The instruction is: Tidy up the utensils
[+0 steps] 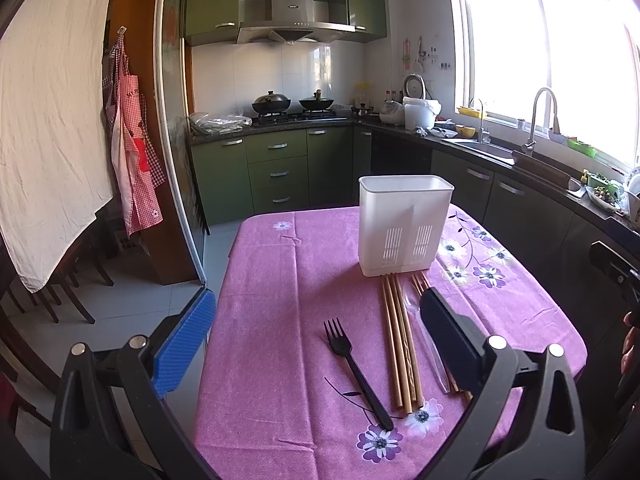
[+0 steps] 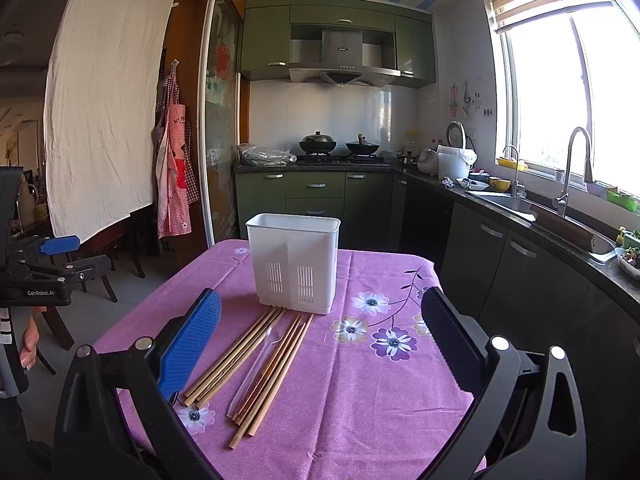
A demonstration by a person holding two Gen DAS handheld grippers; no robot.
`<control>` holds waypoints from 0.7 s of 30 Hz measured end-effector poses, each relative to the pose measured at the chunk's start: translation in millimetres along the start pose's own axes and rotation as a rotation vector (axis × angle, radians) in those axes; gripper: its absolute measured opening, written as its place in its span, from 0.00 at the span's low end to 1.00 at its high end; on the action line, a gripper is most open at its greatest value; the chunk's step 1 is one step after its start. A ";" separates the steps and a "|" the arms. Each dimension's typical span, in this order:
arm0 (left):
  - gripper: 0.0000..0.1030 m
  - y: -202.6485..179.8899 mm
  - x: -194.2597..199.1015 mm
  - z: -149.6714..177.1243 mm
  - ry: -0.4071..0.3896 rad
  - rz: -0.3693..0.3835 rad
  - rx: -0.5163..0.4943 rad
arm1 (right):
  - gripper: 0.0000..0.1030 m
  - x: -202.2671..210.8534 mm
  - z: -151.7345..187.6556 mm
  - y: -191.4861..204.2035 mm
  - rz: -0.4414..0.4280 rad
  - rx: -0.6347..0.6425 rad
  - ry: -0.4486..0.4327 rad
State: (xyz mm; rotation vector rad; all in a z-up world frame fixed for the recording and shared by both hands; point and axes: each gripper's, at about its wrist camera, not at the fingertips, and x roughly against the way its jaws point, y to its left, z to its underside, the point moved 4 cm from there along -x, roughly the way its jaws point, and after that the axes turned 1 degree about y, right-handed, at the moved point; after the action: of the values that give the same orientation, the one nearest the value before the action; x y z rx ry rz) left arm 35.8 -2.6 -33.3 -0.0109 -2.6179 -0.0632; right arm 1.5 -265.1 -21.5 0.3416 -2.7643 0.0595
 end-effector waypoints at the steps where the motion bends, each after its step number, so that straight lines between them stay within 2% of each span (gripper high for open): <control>1: 0.94 -0.5 0.3 0.6 -0.001 -0.001 -0.001 | 0.96 -2.7 0.0 -0.1 0.000 0.002 0.002; 21: 0.94 -1.1 -3.8 -1.5 0.005 0.002 -0.001 | 0.96 -2.9 -0.6 0.8 0.002 0.001 0.003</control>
State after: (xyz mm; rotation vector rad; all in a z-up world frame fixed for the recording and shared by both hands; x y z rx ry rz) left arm 39.8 -3.7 -33.9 -0.0139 -2.6130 -0.0639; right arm 4.1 -263.6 -22.0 0.3393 -2.7621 0.0619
